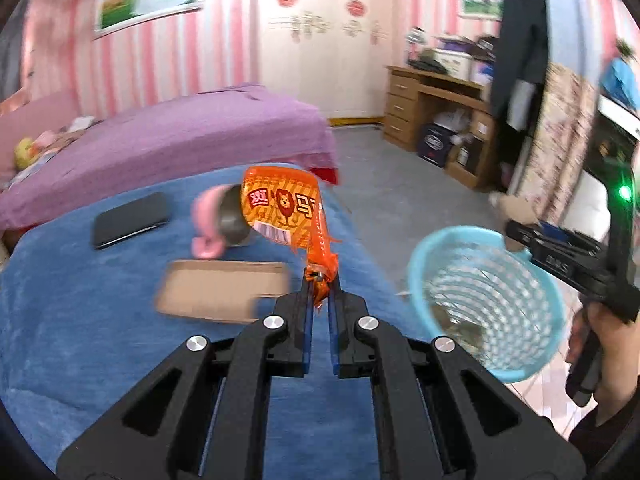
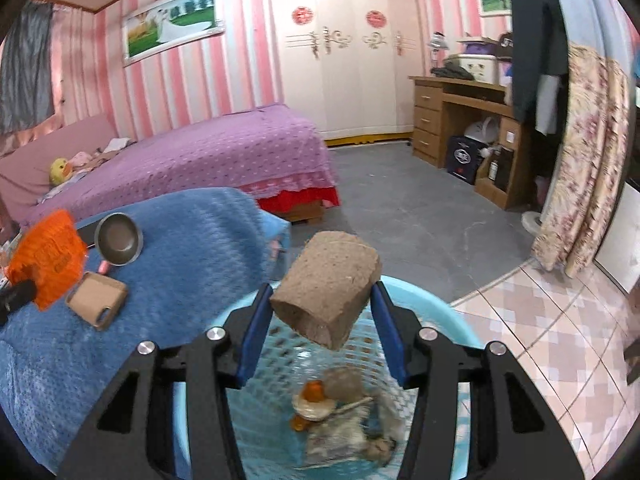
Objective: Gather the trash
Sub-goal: 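Carry bag and tube over the blue basket while opening the left tool to drop the bag, then open the right tool over the blue basket to drop the tube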
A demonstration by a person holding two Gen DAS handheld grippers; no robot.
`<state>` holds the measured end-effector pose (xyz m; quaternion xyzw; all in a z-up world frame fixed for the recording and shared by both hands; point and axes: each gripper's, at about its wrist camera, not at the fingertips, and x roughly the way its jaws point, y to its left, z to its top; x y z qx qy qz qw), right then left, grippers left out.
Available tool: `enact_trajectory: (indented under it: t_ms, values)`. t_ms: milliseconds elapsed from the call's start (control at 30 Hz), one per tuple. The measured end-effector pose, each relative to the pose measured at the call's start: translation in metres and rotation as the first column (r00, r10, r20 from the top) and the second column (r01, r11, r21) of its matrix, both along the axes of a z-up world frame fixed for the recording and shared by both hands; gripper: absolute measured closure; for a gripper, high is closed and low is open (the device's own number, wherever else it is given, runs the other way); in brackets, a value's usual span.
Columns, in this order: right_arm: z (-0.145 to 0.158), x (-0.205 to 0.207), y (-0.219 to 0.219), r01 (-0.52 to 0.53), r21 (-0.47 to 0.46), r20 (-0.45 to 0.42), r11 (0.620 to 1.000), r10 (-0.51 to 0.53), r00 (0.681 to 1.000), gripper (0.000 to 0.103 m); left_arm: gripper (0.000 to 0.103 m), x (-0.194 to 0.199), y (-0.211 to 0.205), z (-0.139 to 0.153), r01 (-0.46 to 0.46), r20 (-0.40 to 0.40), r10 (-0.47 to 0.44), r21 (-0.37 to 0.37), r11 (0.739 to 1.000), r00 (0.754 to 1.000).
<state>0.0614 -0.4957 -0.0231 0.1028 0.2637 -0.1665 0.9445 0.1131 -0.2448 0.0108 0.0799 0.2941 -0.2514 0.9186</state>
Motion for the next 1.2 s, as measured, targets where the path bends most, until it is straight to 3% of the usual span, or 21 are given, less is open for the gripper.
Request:
enact_trajectory:
  t_ms: [133,467,500,567,633,733,900,1067,1200]
  values:
    - [-0.005,-0.016,-0.026,0.043,0.019,0.009,0.999,-0.043,0.999,0.053,0.098,-0.022,-0.055,-0.014,0.091,-0.01,-0.091,0.026,0.996,0.996]
    - [-0.017,-0.045,-0.067,0.116,0.05,0.02,0.992,-0.118,0.993,0.053,0.096,-0.038,-0.13,-0.037,0.189,-0.063,-0.186,0.036,0.981,0.98]
    - [-0.018,-0.045,-0.069,0.121,0.054,0.021,0.991,-0.122,0.992,0.053,0.092,-0.038,-0.132,-0.037,0.189,-0.061,-0.187,0.039,0.981,0.981]
    - [-0.019,-0.046,-0.073,0.124,0.058,0.022,0.991,-0.126,0.992,0.053,0.068,-0.034,-0.137,-0.039,0.178,-0.053,-0.175,0.056,0.982,0.983]
    - [-0.02,-0.046,-0.074,0.122,0.059,0.021,0.991,-0.124,0.992,0.053,0.036,-0.026,-0.134,-0.038,0.126,-0.03,-0.124,0.062,0.99,0.992]
    - [-0.02,-0.044,-0.071,0.111,0.048,0.017,0.993,-0.112,0.994,0.053,0.018,-0.014,-0.121,-0.033,0.048,0.006,-0.048,0.06,0.997,0.999]
    - [-0.021,-0.031,-0.051,0.065,0.015,0.006,0.998,-0.065,0.998,0.053,0.007,-0.002,-0.088,-0.023,-0.073,0.093,0.065,0.084,0.994,0.994]
    - [-0.02,-0.018,-0.03,0.036,-0.021,-0.005,0.999,-0.037,0.999,0.044,0.006,0.0,-0.051,-0.02,-0.135,0.106,0.126,0.085,0.987,0.986]
    - [-0.017,-0.014,-0.017,0.036,-0.042,0.002,0.998,-0.036,0.999,0.015,0.006,-0.006,-0.018,-0.016,-0.179,0.105,0.171,0.077,0.981,0.98]
